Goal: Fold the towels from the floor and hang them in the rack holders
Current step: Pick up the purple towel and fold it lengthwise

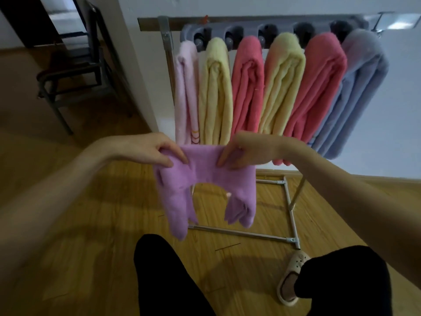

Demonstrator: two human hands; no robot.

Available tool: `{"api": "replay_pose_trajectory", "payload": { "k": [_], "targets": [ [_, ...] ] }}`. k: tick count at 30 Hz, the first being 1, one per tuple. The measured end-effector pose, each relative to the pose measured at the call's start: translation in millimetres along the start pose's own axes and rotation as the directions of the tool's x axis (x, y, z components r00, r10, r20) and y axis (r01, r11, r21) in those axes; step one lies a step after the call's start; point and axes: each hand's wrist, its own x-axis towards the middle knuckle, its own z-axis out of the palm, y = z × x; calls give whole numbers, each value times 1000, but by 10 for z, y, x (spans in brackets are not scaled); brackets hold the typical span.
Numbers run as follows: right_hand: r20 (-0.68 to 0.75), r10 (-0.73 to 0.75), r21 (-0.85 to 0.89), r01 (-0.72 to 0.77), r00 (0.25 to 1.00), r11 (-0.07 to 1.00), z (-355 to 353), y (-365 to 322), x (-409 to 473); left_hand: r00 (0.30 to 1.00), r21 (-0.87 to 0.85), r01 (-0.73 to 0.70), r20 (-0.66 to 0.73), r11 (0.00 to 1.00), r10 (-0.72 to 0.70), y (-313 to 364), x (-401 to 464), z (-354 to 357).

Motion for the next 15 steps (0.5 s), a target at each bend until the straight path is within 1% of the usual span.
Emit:
{"api": "replay_pose_trajectory", "payload": {
  "k": [1, 2, 3, 4, 5, 6, 7, 8, 9, 10, 12, 13, 15],
  "targets": [
    [-83, 2, -47, -6, 997, 999, -57, -40, 60, 1000, 35, -2, -22, 999, 3, -20, -67, -96],
    [-167, 0, -87, -15, 986, 996, -122, -83, 115, 998, 67, 28, -55, 997, -24, -33, -50, -95],
    [-250, -7, -134, -27, 968, 991, -191, -128, 163, 987, 134, 61, -156, 989, -40, -62, -28, -101],
    [-323, -22, -187, -40, 946, 982, -265, -175, 204, 929, 264, 171, -364, 949, -66, -77, 16, -75],
    [-382, -40, -232, -54, 923, 971, -336, -219, 237, 780, 400, 361, -624, 842, -38, -57, 31, -43],
    [-436, -58, -266, -66, 898, 962, -412, -261, 271, 604, 399, 498, -796, 770, 22, -23, 37, -50],
    [-491, -78, -283, -75, 867, 956, -482, -302, 299, 510, 393, 463, -851, 795, 124, -58, 59, -114],
    [-548, -95, -290, -82, 831, 954, -557, -348, 335, 550, 404, 313, -815, 859, 183, -43, 46, -240],
    [-609, -96, -274, -95, 788, 957, -629, -388, 372, 583, 408, 197, -780, 892, 228, 9, 3, -360],
    [-670, -75, -243, -123, 738, 962, -706, -423, 414, 562, 437, 221, -788, 872, 253, 62, -25, -463],
    [-772, -41, -218, -203, 634, 955, -851, -468, 517, 420, 459, 352, -856, 816, 300, 47, -1, -681],
    [-809, -50, -228, -234, 586, 945, -909, -485, 578, 372, 458, 393, -872, 798, 317, 43, 2, -789],
    [-858, -57, -225, -273, 511, 935, -989, -525, 720, 364, 471, 422, -871, 775, 331, 43, 88, -914]
  ]
}}
